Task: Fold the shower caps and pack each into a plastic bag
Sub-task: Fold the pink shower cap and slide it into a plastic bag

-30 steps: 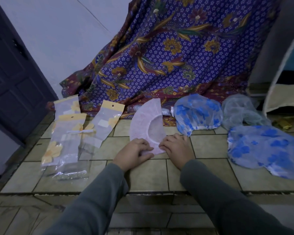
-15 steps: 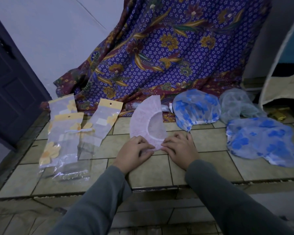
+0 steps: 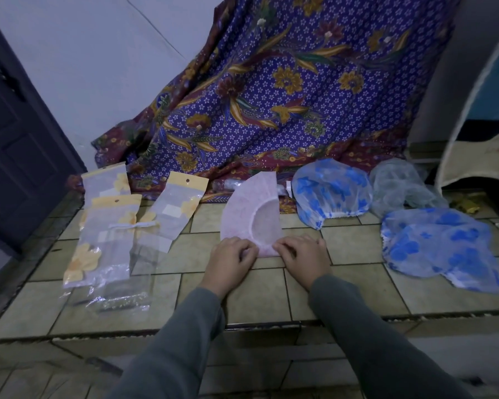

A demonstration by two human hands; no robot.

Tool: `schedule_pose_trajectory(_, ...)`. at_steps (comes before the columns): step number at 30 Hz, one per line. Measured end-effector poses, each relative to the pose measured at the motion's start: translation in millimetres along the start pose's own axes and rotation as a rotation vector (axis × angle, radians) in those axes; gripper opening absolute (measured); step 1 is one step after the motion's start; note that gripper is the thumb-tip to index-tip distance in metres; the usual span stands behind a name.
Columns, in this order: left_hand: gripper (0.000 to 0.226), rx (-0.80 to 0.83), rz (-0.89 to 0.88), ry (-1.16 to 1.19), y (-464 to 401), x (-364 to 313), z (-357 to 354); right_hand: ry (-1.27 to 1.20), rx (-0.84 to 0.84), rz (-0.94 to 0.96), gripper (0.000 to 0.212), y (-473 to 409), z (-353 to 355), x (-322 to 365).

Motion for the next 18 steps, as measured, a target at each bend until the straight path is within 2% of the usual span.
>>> schedule_pose_trajectory(3,0.032,0.006,0.046,0.079,0,6,0,-0.050,-0.011,-0.074,0.016,0,4,-5)
schedule_pose_trajectory(6,0.007,-0.017,0.121,0.194,1,12,4,-0.018,-0.041,-0.064,0.016,1,7,-3)
schedule_pose_trajectory(12,0.004,-0.042,0.057,0.132,5,1,7,0.143,-0.092,0.053,0.007,4,14,10)
schedule_pose_trajectory(18,0.011,-0.061,-0.059,0.036,8,-9,9,0.210,-0.125,0.106,0.010,4,18,15)
Point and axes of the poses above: each hand's wrist, its own y-axis away from the middle knuckle, its own z-axis out of the back of the hand, x = y × z, the point moved 10 cm from there along -y, towards the middle knuckle, and after that the axes turned 7 degrees about -x, right-handed, at the moved point
